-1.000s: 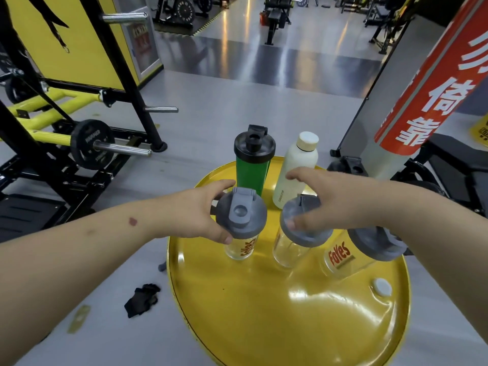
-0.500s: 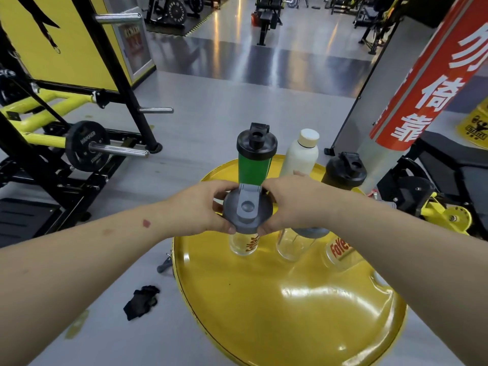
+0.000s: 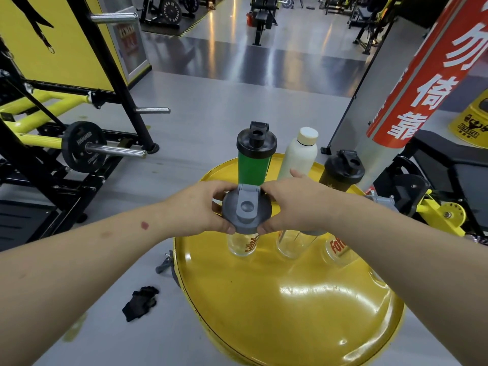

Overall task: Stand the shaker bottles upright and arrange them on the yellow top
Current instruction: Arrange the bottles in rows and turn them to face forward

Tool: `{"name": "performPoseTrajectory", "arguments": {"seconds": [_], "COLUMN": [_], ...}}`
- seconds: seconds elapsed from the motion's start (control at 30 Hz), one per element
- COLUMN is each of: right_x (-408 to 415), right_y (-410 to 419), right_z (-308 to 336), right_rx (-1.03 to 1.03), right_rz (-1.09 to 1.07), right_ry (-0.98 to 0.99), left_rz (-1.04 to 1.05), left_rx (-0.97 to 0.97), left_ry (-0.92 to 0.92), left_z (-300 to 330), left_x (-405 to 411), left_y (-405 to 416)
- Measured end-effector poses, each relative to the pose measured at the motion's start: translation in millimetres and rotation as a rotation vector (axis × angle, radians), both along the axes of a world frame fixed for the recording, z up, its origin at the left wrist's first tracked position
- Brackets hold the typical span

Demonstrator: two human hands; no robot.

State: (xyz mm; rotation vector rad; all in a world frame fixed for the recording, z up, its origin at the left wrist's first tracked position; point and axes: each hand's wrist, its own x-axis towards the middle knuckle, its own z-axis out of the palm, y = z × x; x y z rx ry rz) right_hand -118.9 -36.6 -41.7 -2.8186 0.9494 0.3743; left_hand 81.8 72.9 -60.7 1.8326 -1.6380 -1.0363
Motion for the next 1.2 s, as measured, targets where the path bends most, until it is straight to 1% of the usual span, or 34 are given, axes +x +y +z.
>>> {"name": "performPoseTrajectory", "arguments": {"seconds": [0.2,0.67,0.8,0.9,0.97,1.03,1.13,1.2], "right_x": [1,-1,-7,-14,-23,-37,-62,-75], "right_y": [2,4,6,9,10,7,-5,-9], "right_z": [2,3,16,36,48,57,61,59], "right_rx": [-0.007,0.028,0.051,0.107,0.169,0.196,0.221,0.228], "right_rz": [0.015,0.013,-0.028,-0.106,-0.176,-0.229,-0.321,-0.338], "right_ry": [0.027,0.067,0.037,-0.081,-0.185,-0.215,-0.125,-0.029], "left_rz": [0.034,0.031,0.027,0.007,0.017,0.048,0.019,-0.066], "left_rx": [0.018,0.047,0.095,0.133,0.081,-0.028,-0.145,-0.149], "left_ry": [-0.004,0.016,-0.013,-0.069,-0.105,-0.089,-0.066,-0.109], "left_z": [-2,-1,0,9,21,36,59,68], "left_x": [1,1,1,4,4,-2,-22,-39], "left_y": [1,2,2,2,1,-1,-5,-8]}}
